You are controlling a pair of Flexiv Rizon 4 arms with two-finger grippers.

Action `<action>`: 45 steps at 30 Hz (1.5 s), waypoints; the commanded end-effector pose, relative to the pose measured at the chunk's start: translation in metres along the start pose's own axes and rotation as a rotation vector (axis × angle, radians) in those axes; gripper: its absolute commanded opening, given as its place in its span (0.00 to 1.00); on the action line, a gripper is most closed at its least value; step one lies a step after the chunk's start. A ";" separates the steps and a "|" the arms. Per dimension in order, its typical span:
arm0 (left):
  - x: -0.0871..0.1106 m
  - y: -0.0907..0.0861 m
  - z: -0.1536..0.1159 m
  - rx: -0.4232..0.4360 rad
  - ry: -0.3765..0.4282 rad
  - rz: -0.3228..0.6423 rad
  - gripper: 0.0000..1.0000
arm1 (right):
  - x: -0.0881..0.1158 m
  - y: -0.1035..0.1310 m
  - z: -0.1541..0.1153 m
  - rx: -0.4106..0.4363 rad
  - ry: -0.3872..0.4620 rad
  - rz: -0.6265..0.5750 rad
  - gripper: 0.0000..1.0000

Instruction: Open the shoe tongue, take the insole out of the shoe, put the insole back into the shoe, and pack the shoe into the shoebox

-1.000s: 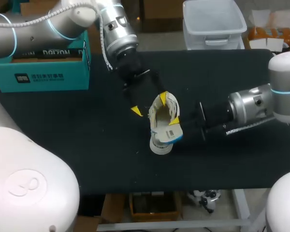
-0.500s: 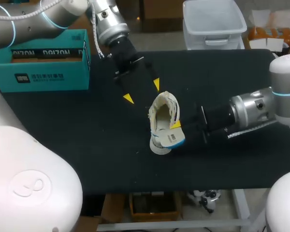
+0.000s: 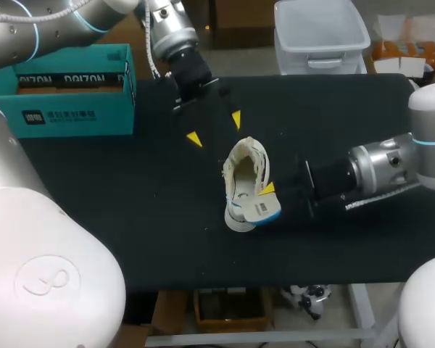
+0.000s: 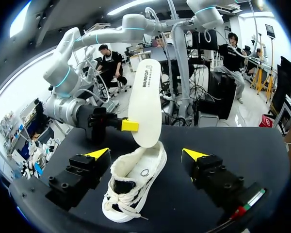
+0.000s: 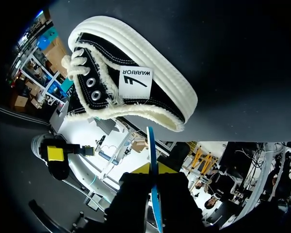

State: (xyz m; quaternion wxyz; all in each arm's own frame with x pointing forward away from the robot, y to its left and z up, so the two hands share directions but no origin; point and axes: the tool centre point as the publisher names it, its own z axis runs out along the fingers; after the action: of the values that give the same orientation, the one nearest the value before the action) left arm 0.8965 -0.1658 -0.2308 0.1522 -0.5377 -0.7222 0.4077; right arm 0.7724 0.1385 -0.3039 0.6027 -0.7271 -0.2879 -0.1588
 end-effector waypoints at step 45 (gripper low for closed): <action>0.042 -0.023 0.053 0.046 -0.569 0.024 1.00 | 0.015 0.015 0.002 -0.053 0.098 -0.053 0.00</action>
State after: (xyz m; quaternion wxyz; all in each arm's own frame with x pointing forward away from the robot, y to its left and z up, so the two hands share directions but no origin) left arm 0.8349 -0.1527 -0.2521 0.0124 -0.4648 -0.7113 0.5271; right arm 0.7996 0.1431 -0.3078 0.5940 -0.7253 -0.2765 -0.2114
